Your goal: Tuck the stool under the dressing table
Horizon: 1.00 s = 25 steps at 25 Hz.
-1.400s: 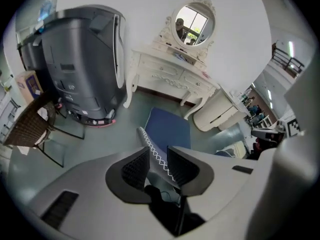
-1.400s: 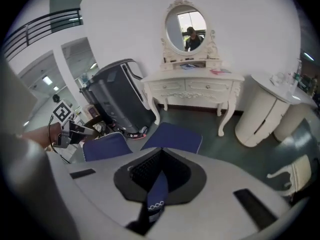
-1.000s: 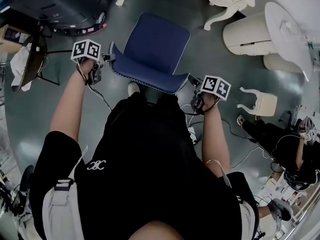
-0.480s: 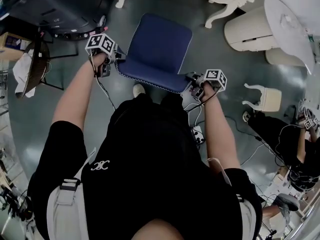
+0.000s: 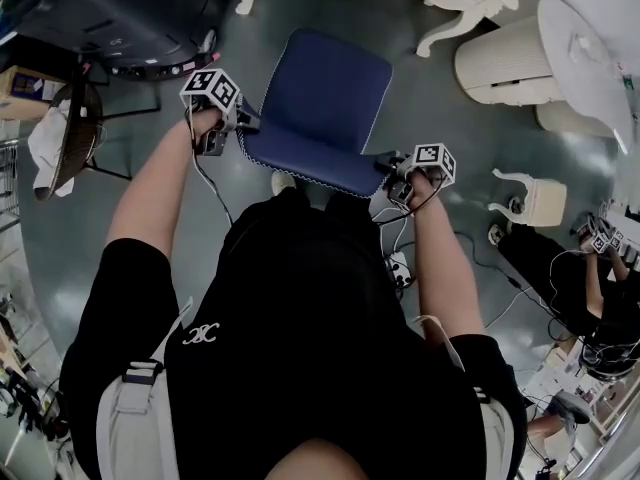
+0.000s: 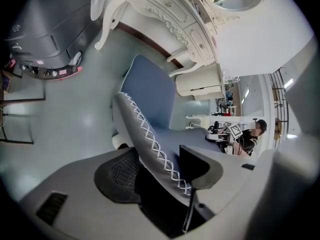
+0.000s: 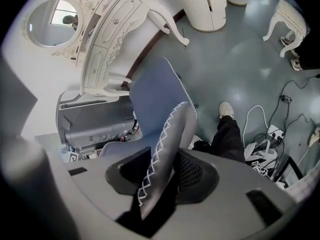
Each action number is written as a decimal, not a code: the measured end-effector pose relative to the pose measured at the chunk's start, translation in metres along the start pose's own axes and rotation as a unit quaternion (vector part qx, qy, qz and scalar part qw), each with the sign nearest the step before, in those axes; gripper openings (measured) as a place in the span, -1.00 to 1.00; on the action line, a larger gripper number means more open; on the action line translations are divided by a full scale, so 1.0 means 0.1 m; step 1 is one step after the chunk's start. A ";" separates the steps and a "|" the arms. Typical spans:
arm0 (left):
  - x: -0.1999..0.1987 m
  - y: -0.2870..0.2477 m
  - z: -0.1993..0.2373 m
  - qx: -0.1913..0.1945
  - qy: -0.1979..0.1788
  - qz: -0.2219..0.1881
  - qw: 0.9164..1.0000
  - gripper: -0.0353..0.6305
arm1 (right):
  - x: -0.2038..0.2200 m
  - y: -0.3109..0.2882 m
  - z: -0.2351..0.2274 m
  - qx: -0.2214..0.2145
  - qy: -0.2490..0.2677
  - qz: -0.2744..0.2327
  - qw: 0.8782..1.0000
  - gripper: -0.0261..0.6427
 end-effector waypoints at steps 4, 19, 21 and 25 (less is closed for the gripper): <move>-0.01 -0.04 0.03 0.036 0.018 0.012 0.999 -0.12 | 0.02 0.02 0.02 0.003 0.001 0.002 1.000 -0.49; -0.01 -0.06 -0.07 0.002 -0.081 0.014 0.997 -0.27 | 0.04 0.05 0.09 -0.013 0.103 -0.031 0.994 -0.54; 0.00 -0.07 -0.08 0.001 -0.083 0.006 0.997 -0.28 | 0.05 0.06 0.07 -0.020 0.106 -0.042 0.993 -0.54; 0.01 -0.03 -0.08 -0.007 -0.090 -0.025 0.996 -0.29 | 0.09 0.05 0.11 -0.024 0.119 -0.050 0.991 -0.53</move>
Point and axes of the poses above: the fingertips, and each gripper's own axes: y backward along the fingers, z to its left, x out of its underside, the point moved 5 cm from there along y, backward along the fingers, and after that the axes turned 4 degrees about -y, right-handed, at the moved point
